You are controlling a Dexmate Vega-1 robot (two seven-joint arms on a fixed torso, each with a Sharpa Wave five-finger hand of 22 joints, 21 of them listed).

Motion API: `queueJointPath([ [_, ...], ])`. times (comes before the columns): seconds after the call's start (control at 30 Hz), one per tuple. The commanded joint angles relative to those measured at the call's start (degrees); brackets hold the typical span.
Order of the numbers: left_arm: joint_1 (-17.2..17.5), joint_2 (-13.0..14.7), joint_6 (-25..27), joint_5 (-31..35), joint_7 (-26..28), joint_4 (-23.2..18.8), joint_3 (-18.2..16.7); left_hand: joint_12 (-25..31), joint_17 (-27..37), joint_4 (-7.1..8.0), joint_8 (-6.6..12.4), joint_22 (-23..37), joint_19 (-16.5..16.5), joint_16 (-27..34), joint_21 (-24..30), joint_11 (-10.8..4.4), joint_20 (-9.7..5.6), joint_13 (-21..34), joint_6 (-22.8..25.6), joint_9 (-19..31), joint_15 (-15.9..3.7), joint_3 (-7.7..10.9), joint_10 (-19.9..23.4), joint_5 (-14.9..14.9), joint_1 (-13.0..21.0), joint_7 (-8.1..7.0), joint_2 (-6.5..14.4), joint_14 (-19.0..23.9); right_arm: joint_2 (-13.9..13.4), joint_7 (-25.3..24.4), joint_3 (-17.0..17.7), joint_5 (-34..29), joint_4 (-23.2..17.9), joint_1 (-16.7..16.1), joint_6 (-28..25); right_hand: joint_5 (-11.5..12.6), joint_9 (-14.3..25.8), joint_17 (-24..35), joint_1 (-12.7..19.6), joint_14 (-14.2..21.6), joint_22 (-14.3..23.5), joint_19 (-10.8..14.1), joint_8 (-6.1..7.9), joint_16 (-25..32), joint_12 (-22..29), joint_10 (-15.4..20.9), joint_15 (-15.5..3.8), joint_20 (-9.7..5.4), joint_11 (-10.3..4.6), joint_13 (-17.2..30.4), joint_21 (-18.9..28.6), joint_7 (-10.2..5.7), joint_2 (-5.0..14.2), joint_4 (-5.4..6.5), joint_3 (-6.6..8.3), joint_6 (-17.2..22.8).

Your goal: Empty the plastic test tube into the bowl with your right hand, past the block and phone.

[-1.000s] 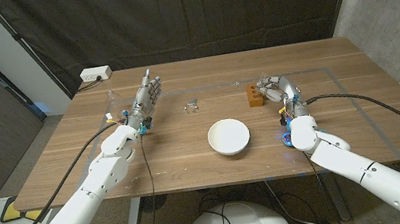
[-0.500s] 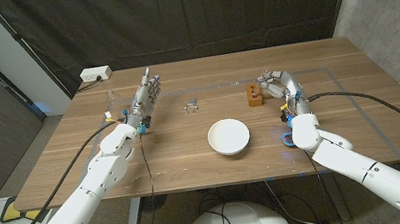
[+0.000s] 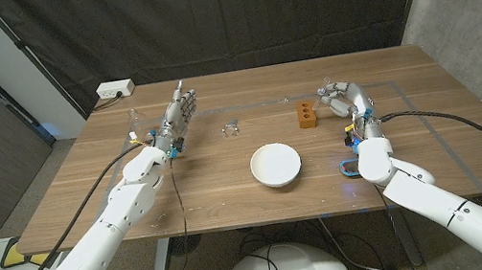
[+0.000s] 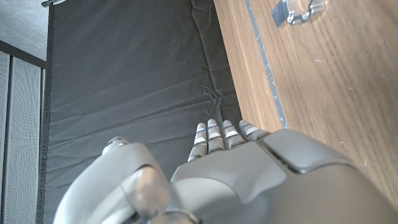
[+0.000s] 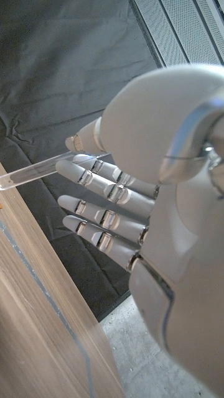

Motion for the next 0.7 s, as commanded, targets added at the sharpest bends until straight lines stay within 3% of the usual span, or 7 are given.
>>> queueJointPath([
  [0.03,-1.3,-0.8,-0.2,0.1,-1.2,1.7,0.6,-0.2,0.2,0.08,-0.05,0.3,-0.4,0.2,0.5,-0.29,0.09,0.2,0.5,0.3,-0.11,-0.44,0.1,-0.1,0.5,0.06,0.0,-0.2,-0.8,-0.9,2.3,-0.4,-3.8,-3.0,-1.7,-0.1,0.4,0.2,3.6,0.6,0.3,0.5,0.43,0.2,0.5,0.8,-6.57,-5.88,-0.01,0.5,0.2,-1.07,3.51,0.4,0.34,1.4],
  [0.37,-1.3,-0.4,0.5,0.4,-0.5,1.1,0.6,-0.2,0.2,0.06,-0.07,0.3,-0.4,0.2,0.6,-0.15,0.1,0.2,0.5,0.3,-0.04,-0.59,0.1,-0.1,0.6,0.04,0.1,-0.2,-2.9,0.1,4.6,-0.6,-8.7,-6.1,-4.9,0.0,0.1,0.5,3.8,1.5,0.2,0.8,0.63,0.5,1.3,1.1,-6.52,-5.69,0.26,1.7,0.3,-0.32,3.59,0.46,0.48,2.1],
  [0.7,-1.6,-2.0,0.7,1.2,1.8,0.6,1.3,-0.2,0.2,0.03,-0.09,0.3,-0.5,0.2,0.6,-0.21,0.07,0.2,0.5,0.3,-0.09,-0.72,0.1,-0.2,0.7,0.09,0.2,-0.2,-5.4,2.1,7.8,0.9,-10.0,-8.2,-3.2,0.3,0.1,0.7,2.3,2.3,0.1,1.0,1.05,0.4,2.6,1.0,-6.12,-5.31,0.5,3.9,0.2,-0.12,2.93,1.21,0.0,2.4],
])
